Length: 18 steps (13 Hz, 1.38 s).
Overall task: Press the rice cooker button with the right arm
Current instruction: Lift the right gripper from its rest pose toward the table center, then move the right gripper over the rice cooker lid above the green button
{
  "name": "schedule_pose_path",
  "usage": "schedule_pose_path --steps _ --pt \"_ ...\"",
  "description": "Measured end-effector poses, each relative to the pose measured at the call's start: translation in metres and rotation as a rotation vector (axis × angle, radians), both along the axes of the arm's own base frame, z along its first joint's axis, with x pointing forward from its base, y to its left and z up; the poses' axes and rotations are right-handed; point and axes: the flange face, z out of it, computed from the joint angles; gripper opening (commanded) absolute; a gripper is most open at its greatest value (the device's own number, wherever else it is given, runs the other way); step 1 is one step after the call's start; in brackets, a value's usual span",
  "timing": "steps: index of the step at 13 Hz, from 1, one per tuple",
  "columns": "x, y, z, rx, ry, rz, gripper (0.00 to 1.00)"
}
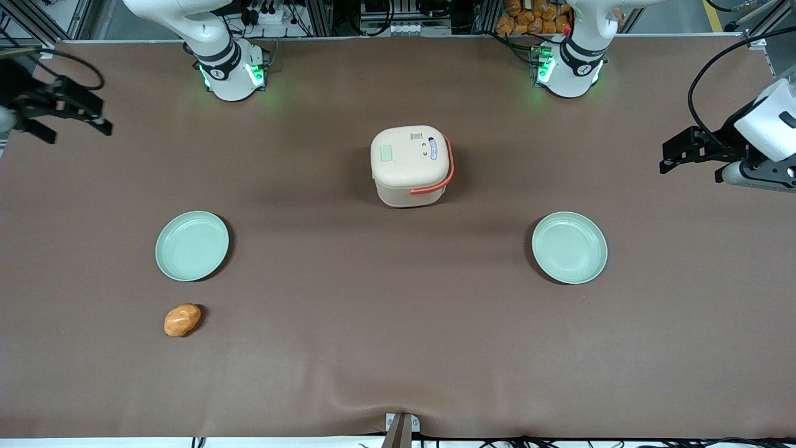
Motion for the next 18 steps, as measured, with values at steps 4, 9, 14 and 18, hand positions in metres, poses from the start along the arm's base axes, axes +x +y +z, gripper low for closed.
schedule_pose_path --steps 4,9,14,18 --pt "-0.007 0.086 -0.012 -0.013 0.041 -0.044 1.0" --pt "-0.019 0.191 -0.048 -0.055 0.096 -0.081 1.0" --pt "-0.055 0.307 -0.09 -0.092 0.103 -0.069 0.89" --pt "-0.072 0.353 -0.141 -0.138 0.132 -0.02 0.34"
